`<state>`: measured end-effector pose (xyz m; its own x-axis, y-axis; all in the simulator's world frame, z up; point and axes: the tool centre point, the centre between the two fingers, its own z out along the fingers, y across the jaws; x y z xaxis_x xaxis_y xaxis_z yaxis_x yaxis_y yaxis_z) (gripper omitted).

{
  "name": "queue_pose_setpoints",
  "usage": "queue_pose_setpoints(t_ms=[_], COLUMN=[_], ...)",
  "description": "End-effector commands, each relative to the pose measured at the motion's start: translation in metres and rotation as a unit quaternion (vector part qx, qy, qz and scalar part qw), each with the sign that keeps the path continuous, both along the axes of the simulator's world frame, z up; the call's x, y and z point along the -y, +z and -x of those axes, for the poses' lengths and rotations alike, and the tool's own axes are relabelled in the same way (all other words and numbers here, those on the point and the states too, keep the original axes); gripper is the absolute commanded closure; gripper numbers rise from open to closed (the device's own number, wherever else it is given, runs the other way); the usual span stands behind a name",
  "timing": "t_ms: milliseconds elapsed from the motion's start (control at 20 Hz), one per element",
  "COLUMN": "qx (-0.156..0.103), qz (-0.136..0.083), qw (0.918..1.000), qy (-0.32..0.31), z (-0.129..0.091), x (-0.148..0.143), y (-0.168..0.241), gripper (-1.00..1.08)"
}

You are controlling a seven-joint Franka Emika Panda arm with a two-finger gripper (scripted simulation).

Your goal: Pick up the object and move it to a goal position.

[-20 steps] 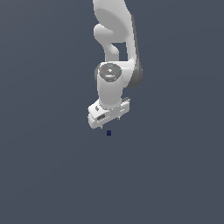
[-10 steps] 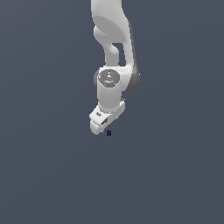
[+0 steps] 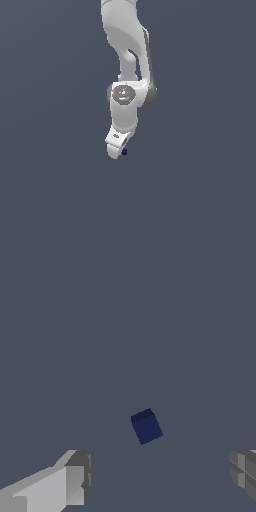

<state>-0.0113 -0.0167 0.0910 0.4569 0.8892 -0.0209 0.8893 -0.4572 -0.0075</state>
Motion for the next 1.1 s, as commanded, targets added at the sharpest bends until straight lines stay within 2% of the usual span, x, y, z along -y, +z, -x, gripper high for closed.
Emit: queue_pose_setpoints(t_ms=[0,550,1050], qx=[0.001,0.005,0.006], qz=[-0.001,-0.007,-0.009], qw=[0.9994,0.987,0.9794], qy=[0.035,0.16,0.202], z=[0.0,0.001,0.001], x=[0.0,0.001,0.001], y=[-0.005,-0.022,-0.028], gripper=[-0.92,-0.92,-0.92])
